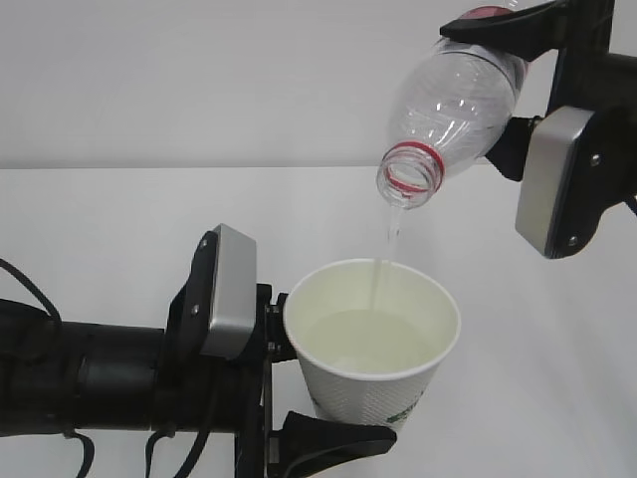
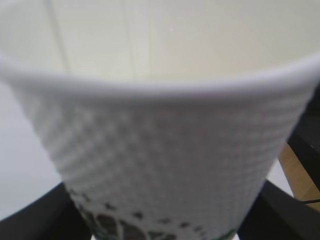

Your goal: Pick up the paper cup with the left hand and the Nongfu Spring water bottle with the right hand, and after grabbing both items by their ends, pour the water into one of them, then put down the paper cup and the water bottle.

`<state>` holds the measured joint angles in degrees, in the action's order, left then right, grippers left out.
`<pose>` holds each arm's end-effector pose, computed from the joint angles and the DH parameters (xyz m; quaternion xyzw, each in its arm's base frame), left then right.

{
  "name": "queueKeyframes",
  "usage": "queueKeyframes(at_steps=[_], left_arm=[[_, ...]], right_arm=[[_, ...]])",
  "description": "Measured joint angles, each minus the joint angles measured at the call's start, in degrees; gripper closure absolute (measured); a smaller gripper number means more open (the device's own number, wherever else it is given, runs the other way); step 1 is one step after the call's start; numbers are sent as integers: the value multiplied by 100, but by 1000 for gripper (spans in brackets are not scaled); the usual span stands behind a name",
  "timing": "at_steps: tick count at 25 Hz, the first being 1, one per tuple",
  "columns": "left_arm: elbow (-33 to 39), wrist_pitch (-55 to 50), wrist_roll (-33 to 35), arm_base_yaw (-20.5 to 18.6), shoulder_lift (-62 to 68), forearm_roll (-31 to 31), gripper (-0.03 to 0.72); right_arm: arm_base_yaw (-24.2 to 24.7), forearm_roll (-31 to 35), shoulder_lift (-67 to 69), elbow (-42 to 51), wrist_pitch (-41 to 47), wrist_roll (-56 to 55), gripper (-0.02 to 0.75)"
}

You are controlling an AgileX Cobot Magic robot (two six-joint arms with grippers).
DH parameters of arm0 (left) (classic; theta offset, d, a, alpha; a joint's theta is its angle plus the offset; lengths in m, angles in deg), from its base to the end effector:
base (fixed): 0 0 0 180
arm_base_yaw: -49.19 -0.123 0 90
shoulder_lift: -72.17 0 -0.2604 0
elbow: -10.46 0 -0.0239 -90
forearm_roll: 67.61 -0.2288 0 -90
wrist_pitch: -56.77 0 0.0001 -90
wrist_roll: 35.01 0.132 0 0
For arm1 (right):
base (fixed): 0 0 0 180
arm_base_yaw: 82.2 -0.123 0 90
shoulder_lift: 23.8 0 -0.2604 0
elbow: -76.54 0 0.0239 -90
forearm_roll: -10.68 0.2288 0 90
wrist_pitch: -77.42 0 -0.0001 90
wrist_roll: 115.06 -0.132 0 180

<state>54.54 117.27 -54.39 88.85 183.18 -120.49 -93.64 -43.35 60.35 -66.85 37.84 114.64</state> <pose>0.1738 -0.2630 0.1388 0.5332 0.5731 -0.4176 0.4614 0.2757 0.1252 0.2759 -0.6802 0.2715 -0.2950 0.6138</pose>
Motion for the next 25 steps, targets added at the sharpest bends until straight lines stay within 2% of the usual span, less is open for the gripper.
queueKeyframes(at_steps=[25], left_arm=[[0, -11, 0, 0, 0, 10, 134]], right_arm=[[0, 0, 0, 0, 0, 50, 225]])
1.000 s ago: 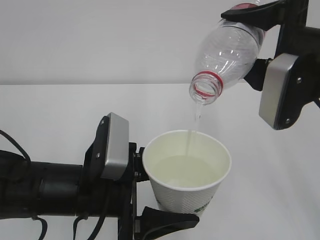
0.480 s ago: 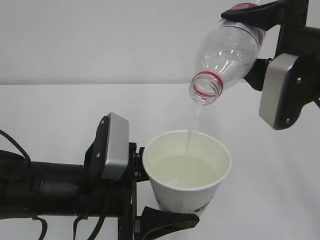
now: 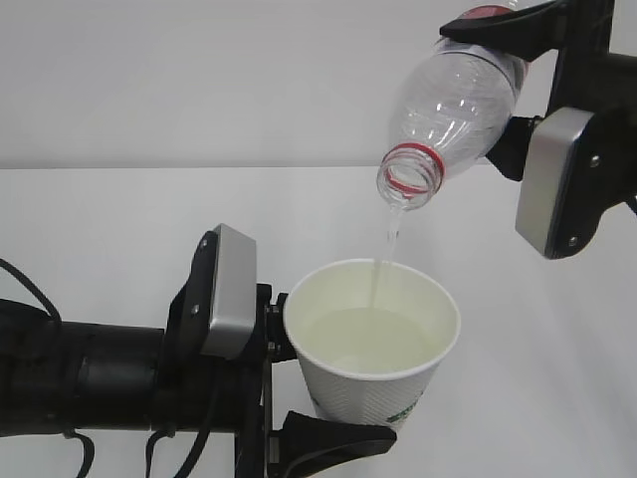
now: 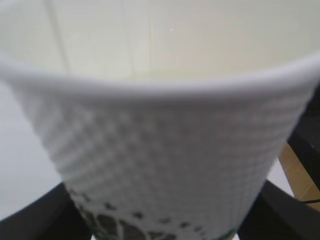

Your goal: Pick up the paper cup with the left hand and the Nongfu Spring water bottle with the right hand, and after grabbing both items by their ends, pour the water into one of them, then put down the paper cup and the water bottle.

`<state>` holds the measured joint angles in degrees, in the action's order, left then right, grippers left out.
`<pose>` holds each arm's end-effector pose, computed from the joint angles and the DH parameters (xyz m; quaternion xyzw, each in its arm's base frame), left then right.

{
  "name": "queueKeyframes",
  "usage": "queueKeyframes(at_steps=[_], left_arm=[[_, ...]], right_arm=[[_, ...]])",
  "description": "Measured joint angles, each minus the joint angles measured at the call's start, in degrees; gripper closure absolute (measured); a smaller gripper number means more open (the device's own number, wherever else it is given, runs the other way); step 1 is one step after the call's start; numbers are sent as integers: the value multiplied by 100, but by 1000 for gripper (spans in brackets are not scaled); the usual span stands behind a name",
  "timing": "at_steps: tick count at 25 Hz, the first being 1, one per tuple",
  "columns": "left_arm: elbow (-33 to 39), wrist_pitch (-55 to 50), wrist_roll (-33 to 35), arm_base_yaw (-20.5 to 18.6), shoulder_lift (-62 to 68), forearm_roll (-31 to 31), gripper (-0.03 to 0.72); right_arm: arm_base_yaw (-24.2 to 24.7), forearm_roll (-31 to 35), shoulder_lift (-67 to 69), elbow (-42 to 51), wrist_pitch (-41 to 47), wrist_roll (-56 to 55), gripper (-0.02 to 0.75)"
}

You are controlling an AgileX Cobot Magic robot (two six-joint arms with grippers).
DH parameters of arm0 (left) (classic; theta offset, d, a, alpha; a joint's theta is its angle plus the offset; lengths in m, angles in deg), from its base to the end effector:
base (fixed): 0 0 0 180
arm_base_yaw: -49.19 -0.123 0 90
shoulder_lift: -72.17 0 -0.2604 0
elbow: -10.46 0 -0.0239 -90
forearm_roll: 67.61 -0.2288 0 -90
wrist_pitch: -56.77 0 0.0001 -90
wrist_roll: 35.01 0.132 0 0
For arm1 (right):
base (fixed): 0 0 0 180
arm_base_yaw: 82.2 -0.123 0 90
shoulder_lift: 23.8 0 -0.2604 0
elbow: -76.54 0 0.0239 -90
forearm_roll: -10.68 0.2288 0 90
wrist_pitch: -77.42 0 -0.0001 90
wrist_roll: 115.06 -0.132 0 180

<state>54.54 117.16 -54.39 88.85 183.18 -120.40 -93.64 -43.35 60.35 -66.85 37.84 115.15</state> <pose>0.1741 -0.2630 0.1386 0.5328 0.5740 -0.4169 0.4614 0.2757 0.1252 0.2759 -0.6814 0.2684 -0.2977 0.6124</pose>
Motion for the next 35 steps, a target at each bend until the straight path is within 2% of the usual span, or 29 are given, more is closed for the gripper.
queueKeyframes(at_steps=[11, 35], left_arm=[[0, 0, 0, 0, 0, 0, 134], [0, -10, 0, 0, 0, 20, 134]], right_arm=[[0, 0, 0, 0, 0, -143, 225], [0, 0, 0, 0, -33, -1423, 225]])
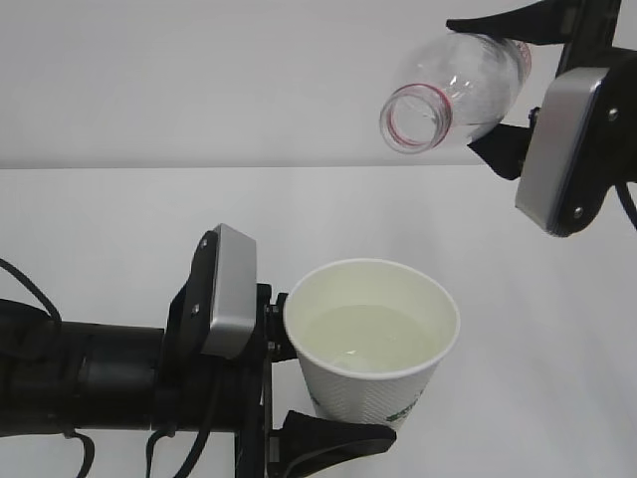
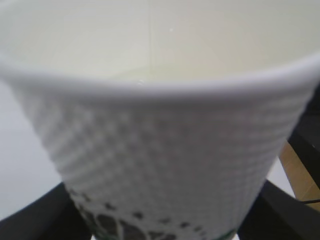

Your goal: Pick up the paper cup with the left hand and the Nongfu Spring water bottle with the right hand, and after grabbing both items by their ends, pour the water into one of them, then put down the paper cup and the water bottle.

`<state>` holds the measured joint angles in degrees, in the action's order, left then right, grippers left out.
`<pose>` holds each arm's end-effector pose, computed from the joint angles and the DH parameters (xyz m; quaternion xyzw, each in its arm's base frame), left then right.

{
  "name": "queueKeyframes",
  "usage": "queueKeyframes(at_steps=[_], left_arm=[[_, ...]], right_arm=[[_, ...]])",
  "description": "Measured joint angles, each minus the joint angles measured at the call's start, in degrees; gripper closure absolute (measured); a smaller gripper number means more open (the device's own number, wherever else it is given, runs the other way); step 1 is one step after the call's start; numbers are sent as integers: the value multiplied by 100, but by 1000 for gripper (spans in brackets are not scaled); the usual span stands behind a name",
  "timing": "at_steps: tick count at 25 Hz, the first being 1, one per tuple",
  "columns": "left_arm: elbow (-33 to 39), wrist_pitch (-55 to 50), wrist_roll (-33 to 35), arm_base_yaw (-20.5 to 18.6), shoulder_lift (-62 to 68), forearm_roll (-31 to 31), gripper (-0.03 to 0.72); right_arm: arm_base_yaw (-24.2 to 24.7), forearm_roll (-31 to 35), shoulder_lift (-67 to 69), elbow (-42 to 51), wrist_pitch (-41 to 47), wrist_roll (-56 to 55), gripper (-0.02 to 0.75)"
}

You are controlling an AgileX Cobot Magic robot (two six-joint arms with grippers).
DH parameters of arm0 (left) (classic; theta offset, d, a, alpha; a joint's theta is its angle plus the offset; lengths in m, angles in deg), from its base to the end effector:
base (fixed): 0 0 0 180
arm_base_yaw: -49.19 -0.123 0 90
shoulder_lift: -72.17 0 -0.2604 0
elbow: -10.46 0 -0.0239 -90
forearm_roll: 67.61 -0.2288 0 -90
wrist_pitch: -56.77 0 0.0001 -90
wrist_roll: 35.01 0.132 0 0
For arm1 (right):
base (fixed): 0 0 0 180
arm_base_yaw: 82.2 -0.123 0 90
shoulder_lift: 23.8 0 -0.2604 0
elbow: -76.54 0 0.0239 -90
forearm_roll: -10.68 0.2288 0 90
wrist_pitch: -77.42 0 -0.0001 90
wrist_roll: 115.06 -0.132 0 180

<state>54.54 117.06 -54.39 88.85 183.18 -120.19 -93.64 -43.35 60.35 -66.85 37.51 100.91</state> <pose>0.1745 -0.2629 0.1386 0.5316 0.5754 -0.4161 0.4618 0.2753 0.1256 0.2765 -0.6422 0.3489 -0.2186 0.6465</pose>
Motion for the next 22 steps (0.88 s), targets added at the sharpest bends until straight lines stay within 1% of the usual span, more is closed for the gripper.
queueKeyframes(at_steps=[10, 22], left_arm=[[0, 0, 0, 0, 0, 0, 134], [0, -10, 0, 0, 0, 0, 137]], right_arm=[[0, 0, 0, 0, 0, -567, 225], [0, 0, 0, 0, 0, -1619, 225]])
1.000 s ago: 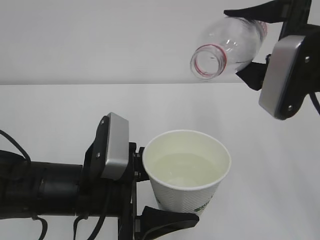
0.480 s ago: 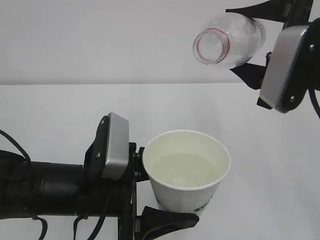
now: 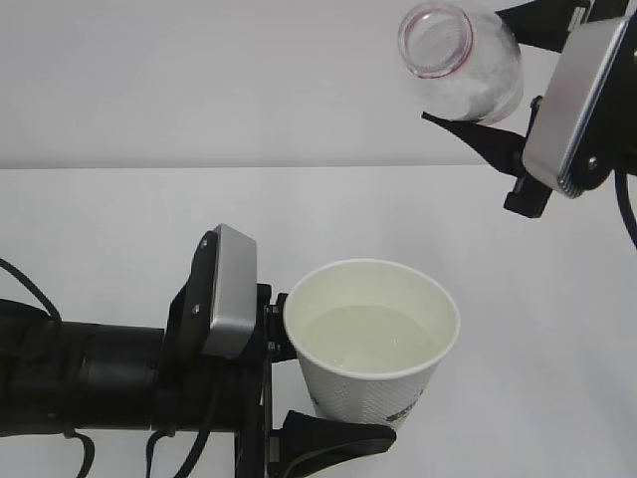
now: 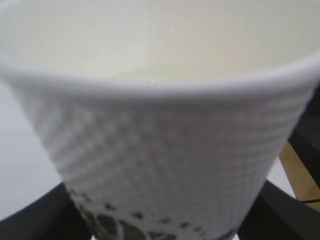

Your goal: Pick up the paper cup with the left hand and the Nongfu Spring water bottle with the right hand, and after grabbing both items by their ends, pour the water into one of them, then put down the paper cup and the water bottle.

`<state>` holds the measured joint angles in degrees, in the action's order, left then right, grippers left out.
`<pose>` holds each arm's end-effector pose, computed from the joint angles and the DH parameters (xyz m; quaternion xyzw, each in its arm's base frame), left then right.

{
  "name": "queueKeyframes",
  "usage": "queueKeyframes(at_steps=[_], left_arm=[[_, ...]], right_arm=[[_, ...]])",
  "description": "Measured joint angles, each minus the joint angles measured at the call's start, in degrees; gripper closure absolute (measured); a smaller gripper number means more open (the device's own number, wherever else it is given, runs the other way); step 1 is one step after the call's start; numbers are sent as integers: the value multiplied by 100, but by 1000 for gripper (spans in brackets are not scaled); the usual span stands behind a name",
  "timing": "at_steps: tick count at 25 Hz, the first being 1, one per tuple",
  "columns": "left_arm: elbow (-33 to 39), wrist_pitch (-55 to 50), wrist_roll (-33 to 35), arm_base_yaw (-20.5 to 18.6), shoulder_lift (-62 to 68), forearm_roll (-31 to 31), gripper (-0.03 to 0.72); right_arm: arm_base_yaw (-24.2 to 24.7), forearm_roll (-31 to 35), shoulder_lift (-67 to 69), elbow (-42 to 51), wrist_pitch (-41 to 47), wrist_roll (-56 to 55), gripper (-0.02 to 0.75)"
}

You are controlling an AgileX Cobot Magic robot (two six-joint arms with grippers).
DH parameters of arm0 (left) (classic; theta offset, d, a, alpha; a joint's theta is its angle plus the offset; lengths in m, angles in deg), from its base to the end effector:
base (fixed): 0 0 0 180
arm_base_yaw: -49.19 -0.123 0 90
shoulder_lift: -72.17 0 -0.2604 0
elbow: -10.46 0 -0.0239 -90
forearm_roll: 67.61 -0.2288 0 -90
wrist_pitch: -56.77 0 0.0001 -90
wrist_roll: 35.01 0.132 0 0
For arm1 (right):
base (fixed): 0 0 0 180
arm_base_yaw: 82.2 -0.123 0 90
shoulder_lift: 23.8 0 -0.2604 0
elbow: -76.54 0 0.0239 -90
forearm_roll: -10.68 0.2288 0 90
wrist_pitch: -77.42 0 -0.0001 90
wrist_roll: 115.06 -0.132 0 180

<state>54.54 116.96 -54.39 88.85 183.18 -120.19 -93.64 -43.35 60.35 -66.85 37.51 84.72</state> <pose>0.1746 -0.2629 0.1383 0.5318 0.5759 -0.4155 0.4614 0.2753 0.1256 0.2765 -0.5867 0.4359 -0.1254 0.6709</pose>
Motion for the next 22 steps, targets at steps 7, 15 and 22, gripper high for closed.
queueKeyframes(at_steps=[7, 15, 22], left_arm=[[0, 0, 0, 0, 0, 0, 138], [0, -89, 0, 0, 0, 0, 139], [0, -164, 0, 0, 0, 0, 139]], right_arm=[[0, 0, 0, 0, 0, -846, 225], [0, 0, 0, 0, 0, -1584, 225], [0, -65, 0, 0, 128, -2053, 225]])
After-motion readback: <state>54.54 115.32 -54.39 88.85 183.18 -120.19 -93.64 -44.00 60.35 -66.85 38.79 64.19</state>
